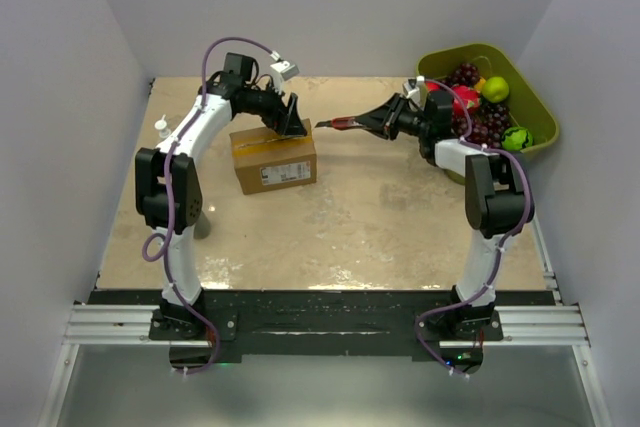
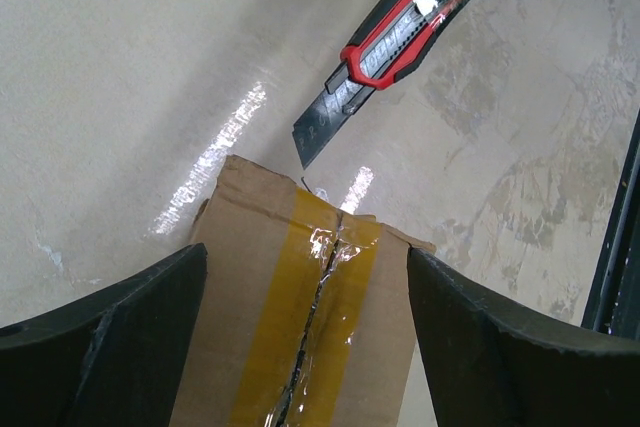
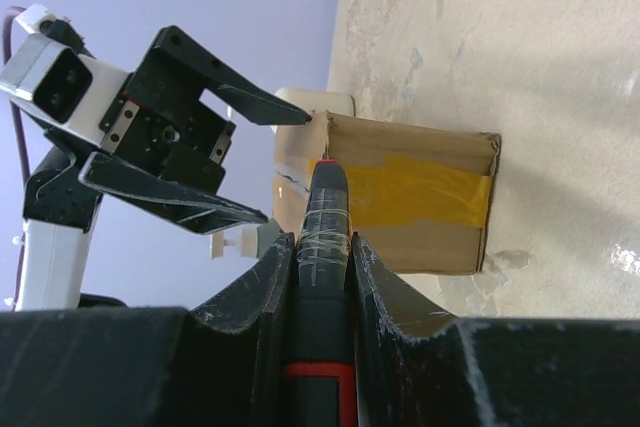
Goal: Unpack the express box
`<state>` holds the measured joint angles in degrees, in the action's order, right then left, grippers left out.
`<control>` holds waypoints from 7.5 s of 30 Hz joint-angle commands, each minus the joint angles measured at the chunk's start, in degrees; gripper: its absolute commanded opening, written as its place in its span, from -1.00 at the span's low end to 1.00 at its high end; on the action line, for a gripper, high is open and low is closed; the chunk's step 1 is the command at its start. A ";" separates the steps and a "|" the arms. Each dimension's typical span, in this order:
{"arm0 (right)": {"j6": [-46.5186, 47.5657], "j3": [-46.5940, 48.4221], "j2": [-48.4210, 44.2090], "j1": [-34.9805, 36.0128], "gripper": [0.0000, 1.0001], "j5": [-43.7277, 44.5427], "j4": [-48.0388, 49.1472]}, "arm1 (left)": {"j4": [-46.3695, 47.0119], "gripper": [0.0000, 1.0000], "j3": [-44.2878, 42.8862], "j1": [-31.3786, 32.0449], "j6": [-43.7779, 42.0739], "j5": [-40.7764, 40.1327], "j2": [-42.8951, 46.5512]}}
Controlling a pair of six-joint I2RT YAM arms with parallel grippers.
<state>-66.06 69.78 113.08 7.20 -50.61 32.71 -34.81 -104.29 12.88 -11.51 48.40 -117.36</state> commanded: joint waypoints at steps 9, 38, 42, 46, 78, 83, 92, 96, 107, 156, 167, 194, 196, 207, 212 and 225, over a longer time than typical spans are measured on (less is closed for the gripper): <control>-1.52 1.33 1.01 1.15 -1.00 -0.72 3.41 | -0.97 0.70 1.81 -0.23 0.87 -0.15 -0.50; -2.40 -0.25 -0.49 0.62 -1.00 2.27 3.15 | -0.88 0.68 1.90 -0.23 0.70 -0.24 -0.85; -1.96 0.27 -0.66 0.44 -1.00 2.89 2.27 | -0.96 0.68 1.81 -0.23 0.70 -0.33 -0.68; -2.93 0.10 -0.40 0.44 -1.00 2.80 3.06 | -0.96 0.68 1.98 -0.23 0.70 -0.50 -0.68; -3.20 0.62 0.13 1.76 -1.00 -1.07 2.72 | -0.26 0.69 2.51 -0.14 0.70 -1.03 -0.68; -4.51 0.27 0.21 2.20 -1.00 -1.42 5.00 | -0.09 0.69 2.60 -0.14 0.61 -1.12 -0.50; -2.23 1.85 0.04 2.82 -1.00 -4.49 1.40 | 0.88 0.59 3.21 0.56 0.52 -5.85 -0.24; -0.39 1.50 -1.45 2.73 -1.00 -5.81 -1.85 | 2.63 0.45 4.79 1.00 0.87 -7.88 0.29; 5.24 0.27 -4.97 2.73 -1.00 -7.40 -8.63 | 4.31 -0.53 5.85 1.18 0.87 -9.56 0.03; 16.75 -4.21 -12.35 1.15 -1.00 -13.90 -23.47 | 7.12 -1.00 0.58 -3.39 2.10 -13.16 -6.65; 30.44 8.34 -12.27 -2.01 -1.00 -12.08 -41.02 | 8.53 -1.00 0.05 -4.36 5.26 -4.81 -7.36; 89.36 31.37 -6.23 18.64 -1.00 23.44 -78.85 | 18.65 0.19 6.99 -11.21 26.38 -10.22 6.43; 88.74 35.23 -3.75 18.73 -1.00 24.85 -78.06 | 13.90 0.09 7.78 -12.53 21.65 -19.72 8.63; 85.85 60.01 12.77 18.73 -1.00 29.69 -74.90 | 3.34 -0.68 17.62 -11.66 8.88 -12.64 9.87; 83.12 63.02 14.19 19.51 -1.00 28.29 -72.44 | 0.10 -0.87 18.77 -8.85 6.24 -3.95 9.17; 83.12 69.61 20.07 21.19 -1.00 31.71 -68.83 | -12.20 -0.53 21.50 -0.58 -7.62 -2.96 11.71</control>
<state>18.28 135.15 131.90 27.38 -21.41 -39.83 -41.54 -83.20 13.32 -11.68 44.77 -109.47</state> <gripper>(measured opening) 0.252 0.172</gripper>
